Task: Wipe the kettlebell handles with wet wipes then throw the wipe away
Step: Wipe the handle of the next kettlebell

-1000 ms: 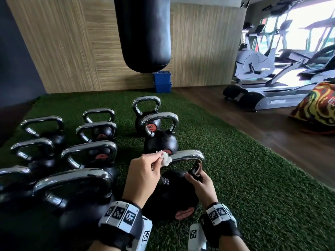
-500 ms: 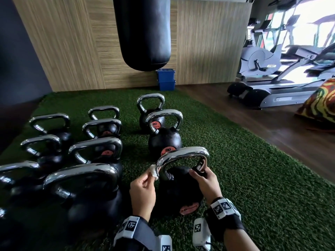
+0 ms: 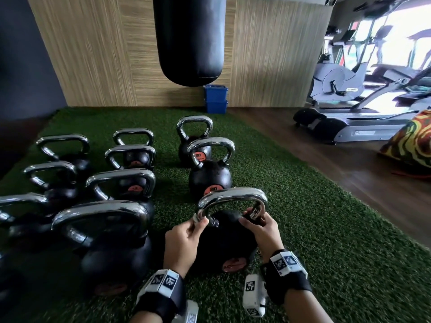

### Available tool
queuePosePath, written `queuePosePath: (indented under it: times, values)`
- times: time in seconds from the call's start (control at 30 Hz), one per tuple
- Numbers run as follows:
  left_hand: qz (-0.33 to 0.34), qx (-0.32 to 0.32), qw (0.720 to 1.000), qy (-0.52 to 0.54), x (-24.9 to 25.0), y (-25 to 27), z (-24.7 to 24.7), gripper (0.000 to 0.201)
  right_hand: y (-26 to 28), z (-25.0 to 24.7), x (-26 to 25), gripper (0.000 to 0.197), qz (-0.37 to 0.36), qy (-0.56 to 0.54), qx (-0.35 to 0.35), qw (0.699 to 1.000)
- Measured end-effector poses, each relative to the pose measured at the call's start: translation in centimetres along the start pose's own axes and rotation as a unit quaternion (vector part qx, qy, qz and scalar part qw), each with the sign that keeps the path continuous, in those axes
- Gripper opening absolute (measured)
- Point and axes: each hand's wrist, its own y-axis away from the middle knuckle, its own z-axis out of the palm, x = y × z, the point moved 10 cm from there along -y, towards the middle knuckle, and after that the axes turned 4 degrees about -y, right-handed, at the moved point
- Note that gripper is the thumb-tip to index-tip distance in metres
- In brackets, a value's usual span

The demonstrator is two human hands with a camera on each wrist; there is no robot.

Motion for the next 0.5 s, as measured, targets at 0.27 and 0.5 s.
queuePosePath:
  times: [0.27,0.5]
  values:
    - [0.011,-0.063,0.995,-0.071,1.9,-5.6,2.4,0.044,5.8,-2.4,-2.2,0.023,-0.103,0.209,-0.006,0.972]
    - [0.035,-0.141,0.986,-0.083,6.5,-8.2,6.7,0.045,8.9,1.4,-4.7,0.028,-0.183,0.314,-0.063,0.93]
